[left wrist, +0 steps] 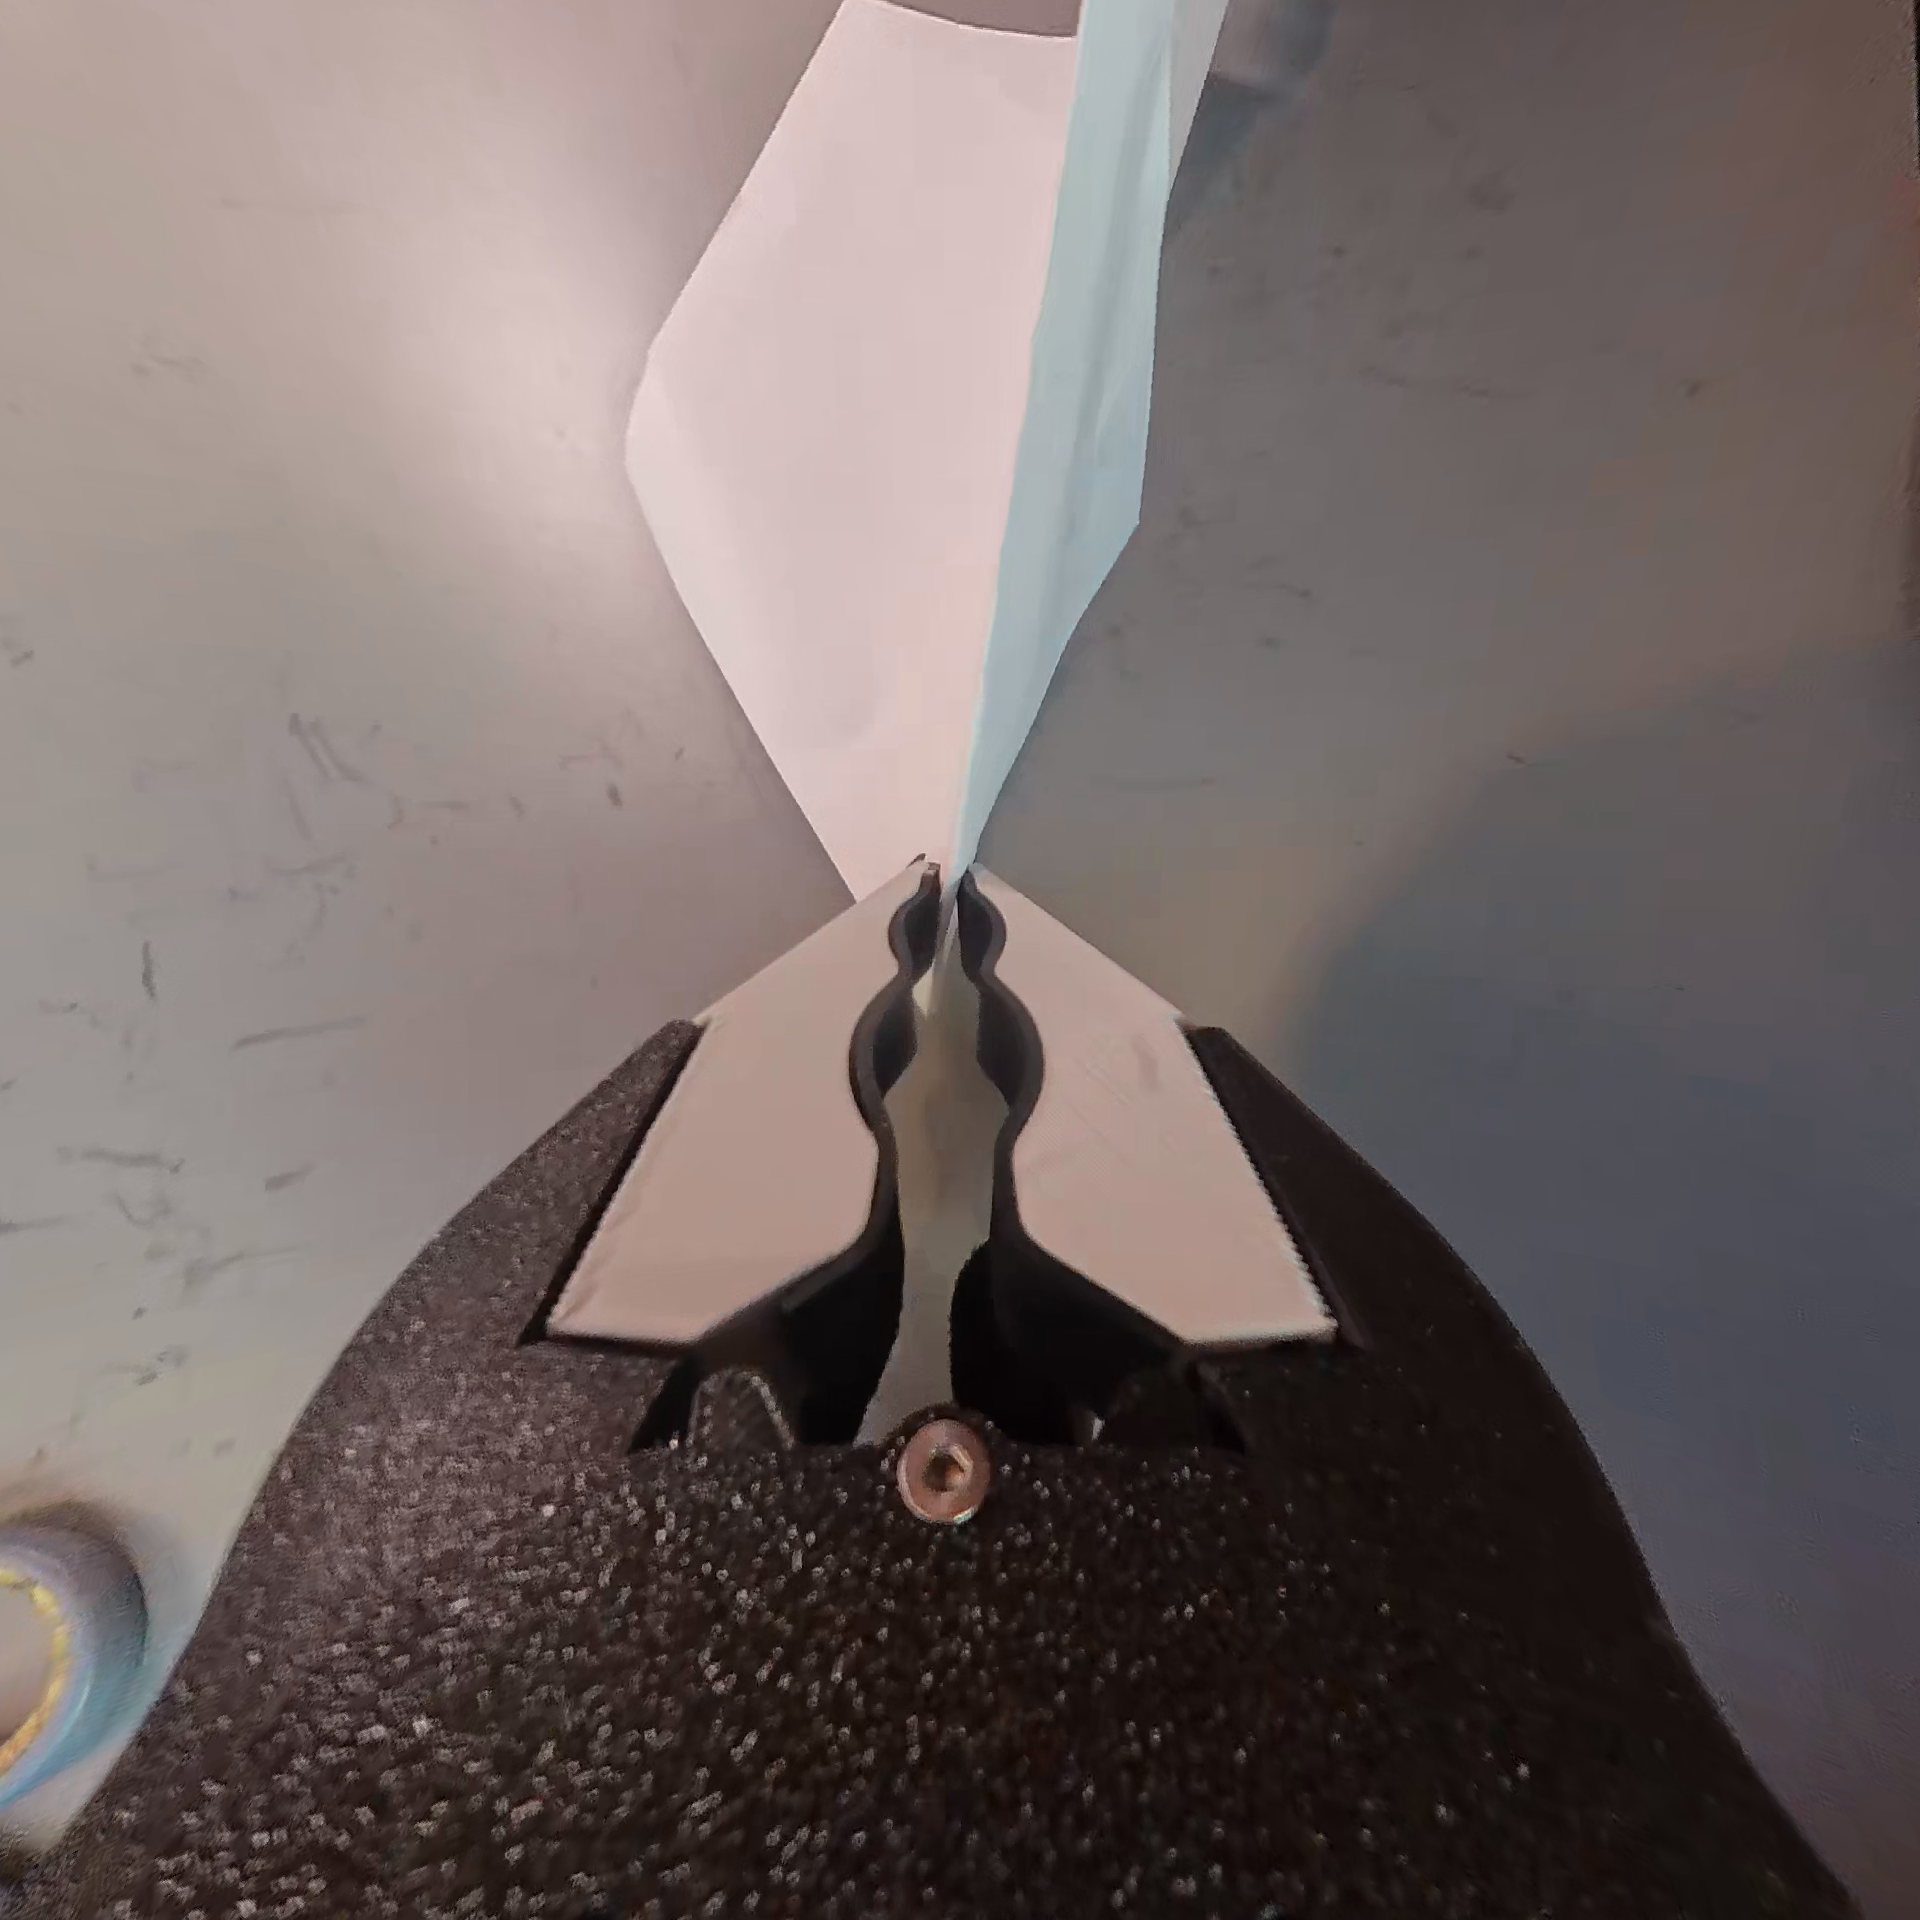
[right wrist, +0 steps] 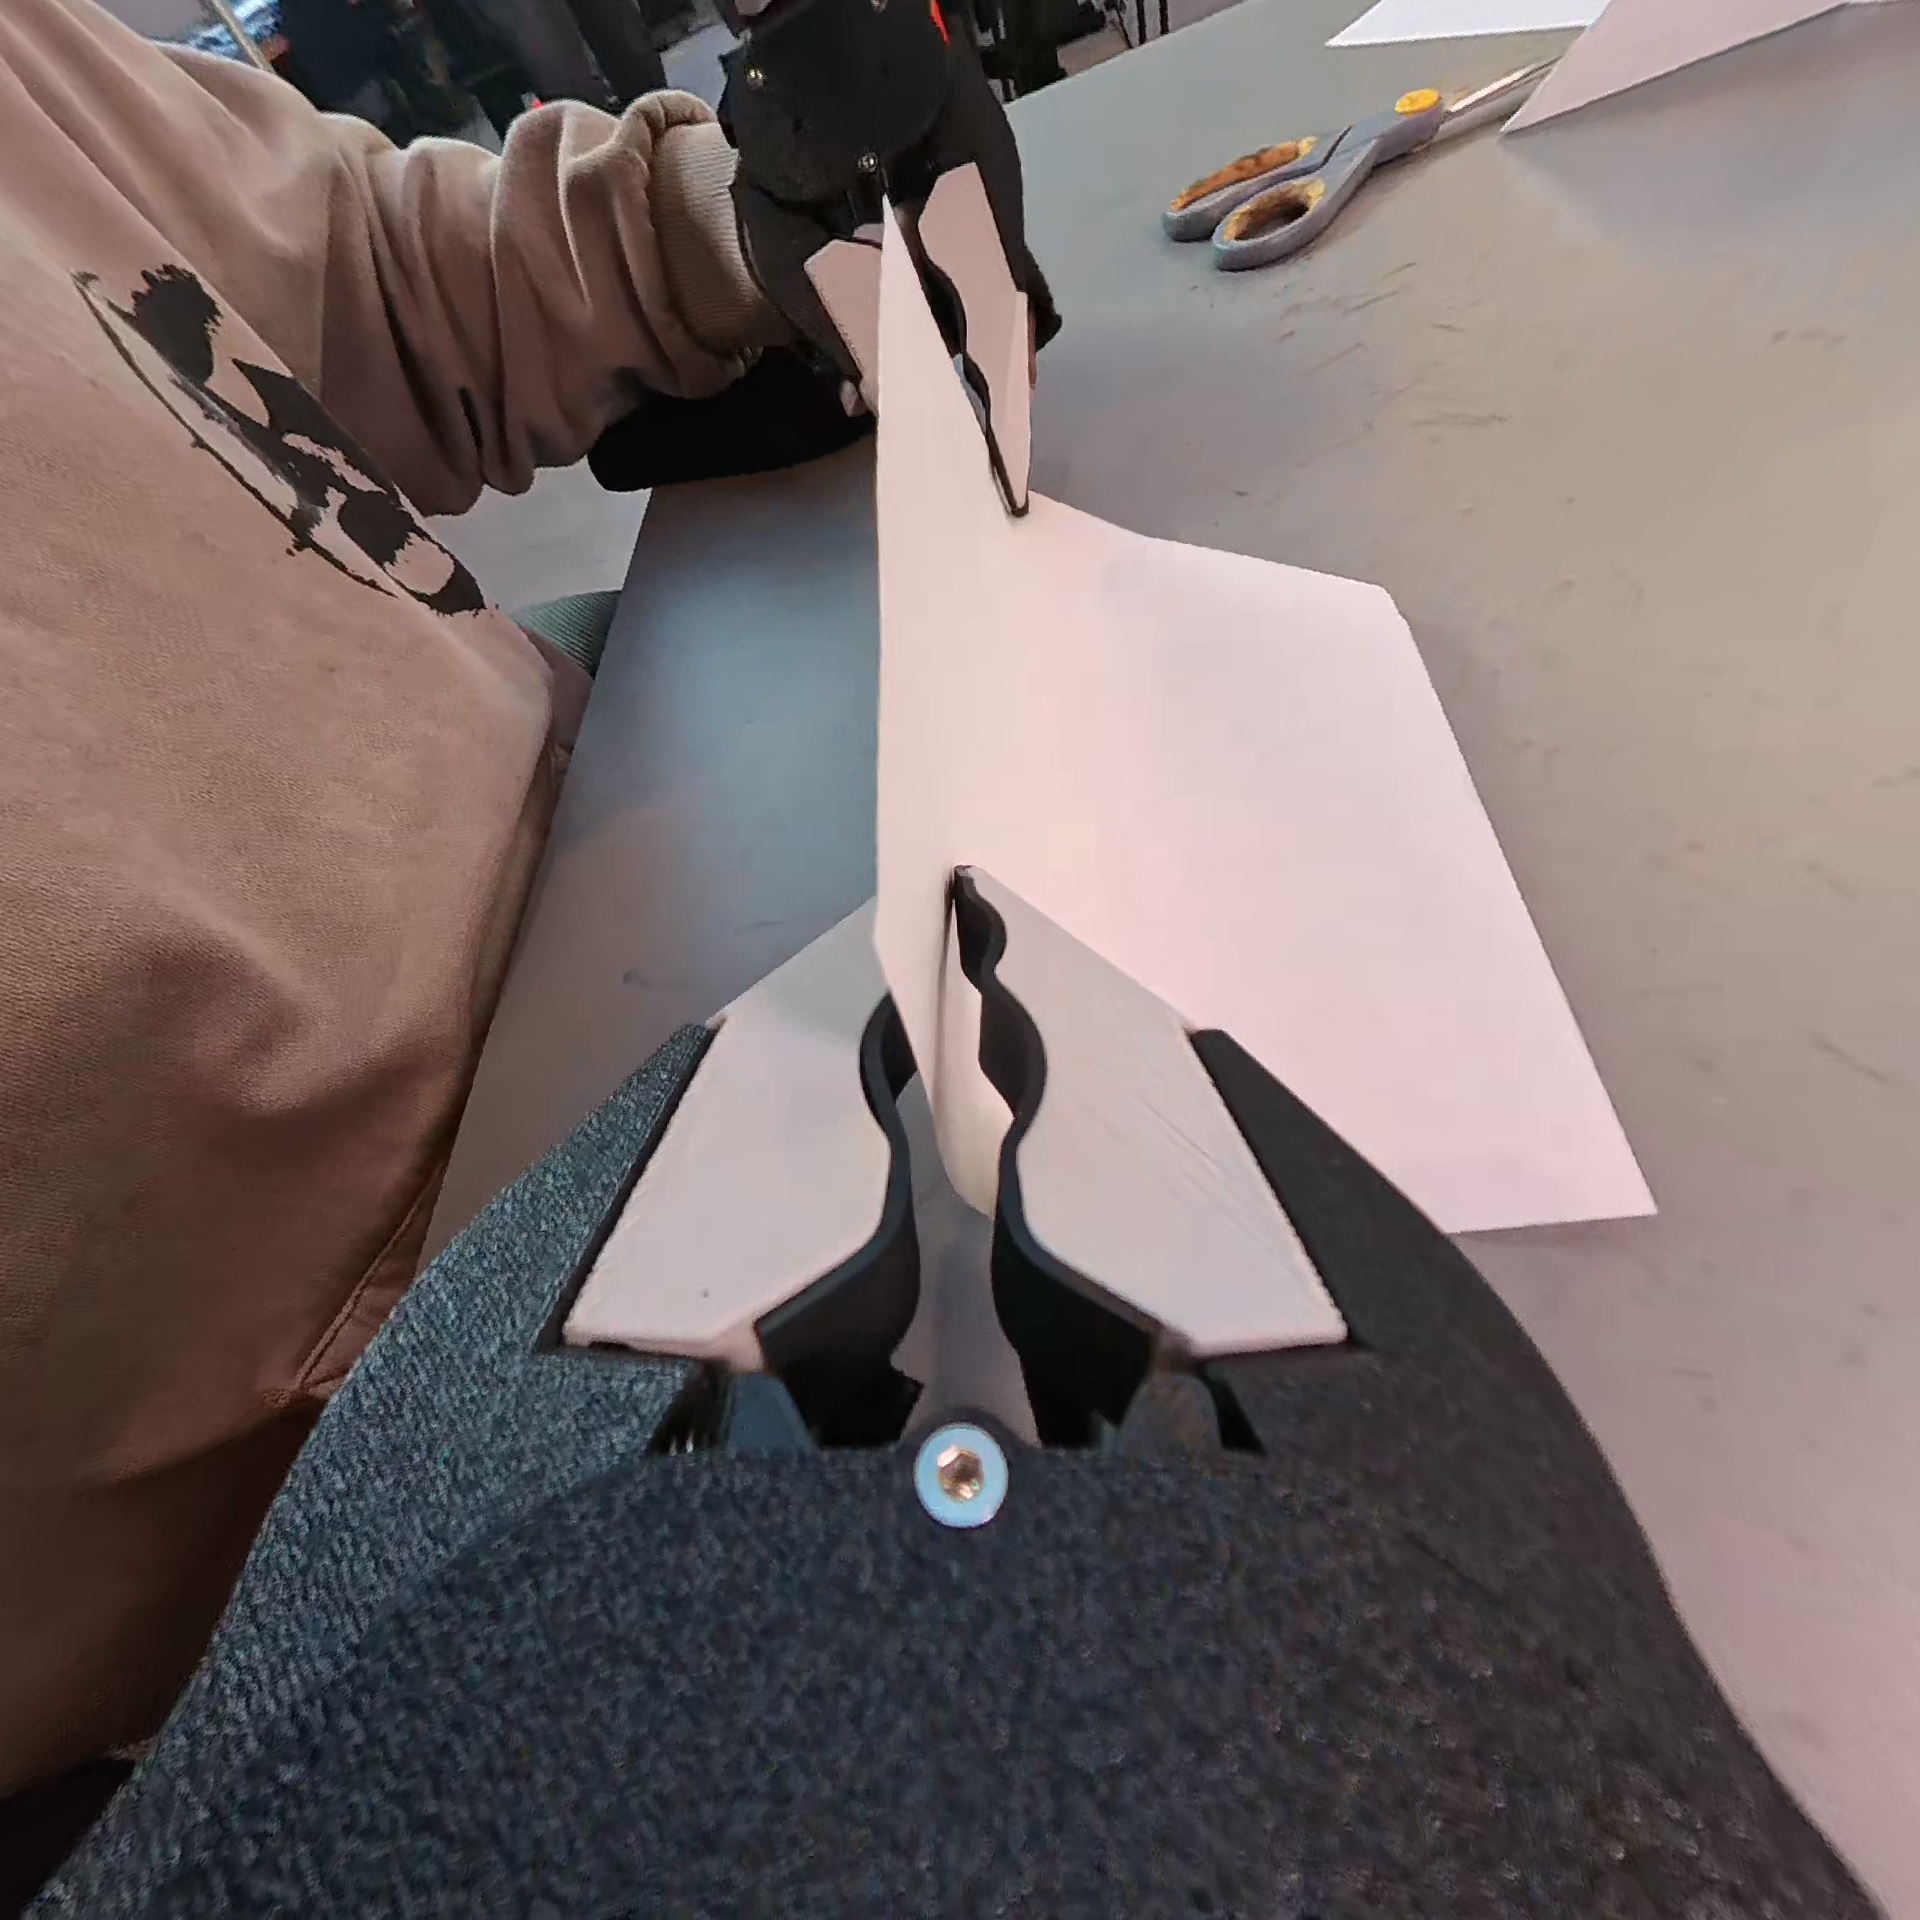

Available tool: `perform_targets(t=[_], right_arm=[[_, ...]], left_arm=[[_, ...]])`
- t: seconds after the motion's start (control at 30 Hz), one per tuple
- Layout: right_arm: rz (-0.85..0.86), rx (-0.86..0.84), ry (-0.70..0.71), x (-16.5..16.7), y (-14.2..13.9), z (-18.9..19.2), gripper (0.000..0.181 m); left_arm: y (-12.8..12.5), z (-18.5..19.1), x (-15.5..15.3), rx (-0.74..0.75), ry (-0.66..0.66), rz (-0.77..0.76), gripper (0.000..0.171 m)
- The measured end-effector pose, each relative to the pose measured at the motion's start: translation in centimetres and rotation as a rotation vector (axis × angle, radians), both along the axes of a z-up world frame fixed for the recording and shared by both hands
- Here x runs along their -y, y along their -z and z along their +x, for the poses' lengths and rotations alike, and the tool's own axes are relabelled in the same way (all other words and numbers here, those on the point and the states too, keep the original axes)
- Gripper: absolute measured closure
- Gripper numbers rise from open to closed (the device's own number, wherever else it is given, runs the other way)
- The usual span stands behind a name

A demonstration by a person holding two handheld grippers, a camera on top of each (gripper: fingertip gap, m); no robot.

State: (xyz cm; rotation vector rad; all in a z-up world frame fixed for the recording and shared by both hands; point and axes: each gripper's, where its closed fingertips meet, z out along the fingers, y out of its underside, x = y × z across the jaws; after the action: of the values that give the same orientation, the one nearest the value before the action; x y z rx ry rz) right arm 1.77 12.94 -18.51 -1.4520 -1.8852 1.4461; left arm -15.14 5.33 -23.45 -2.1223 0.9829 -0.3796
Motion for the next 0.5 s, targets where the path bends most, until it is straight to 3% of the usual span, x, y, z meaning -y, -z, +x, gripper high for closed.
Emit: perform_targets(t=[0.13, 0.2, 0.37, 0.5], right_arm=[[0.045, 0.043, 0.067, -1.4, 0.7, 0.0, 0.171], [0.047, 0.11, 0.12, -2.5, 1.6, 0.0, 0.177], [-0.234, 0.253, 0.147, -2.4, 1.6, 0.0, 0.181], [-0.465, 0.354, 0.115, -1.2, 0.9, 0.4, 0.181]], left_arm=[[0.8, 0.1, 0.3, 0.092, -0.012, -0.178, 0.171], [0.9, 0.3, 0.4, 0.151, -0.015, -0.267, 0.171], [0.5, 0.5, 0.5, 0.315, -0.058, -0.471, 0.169], [-0.6, 0.9, 0.6, 0.412, -0.075, -0.519, 0.148]])
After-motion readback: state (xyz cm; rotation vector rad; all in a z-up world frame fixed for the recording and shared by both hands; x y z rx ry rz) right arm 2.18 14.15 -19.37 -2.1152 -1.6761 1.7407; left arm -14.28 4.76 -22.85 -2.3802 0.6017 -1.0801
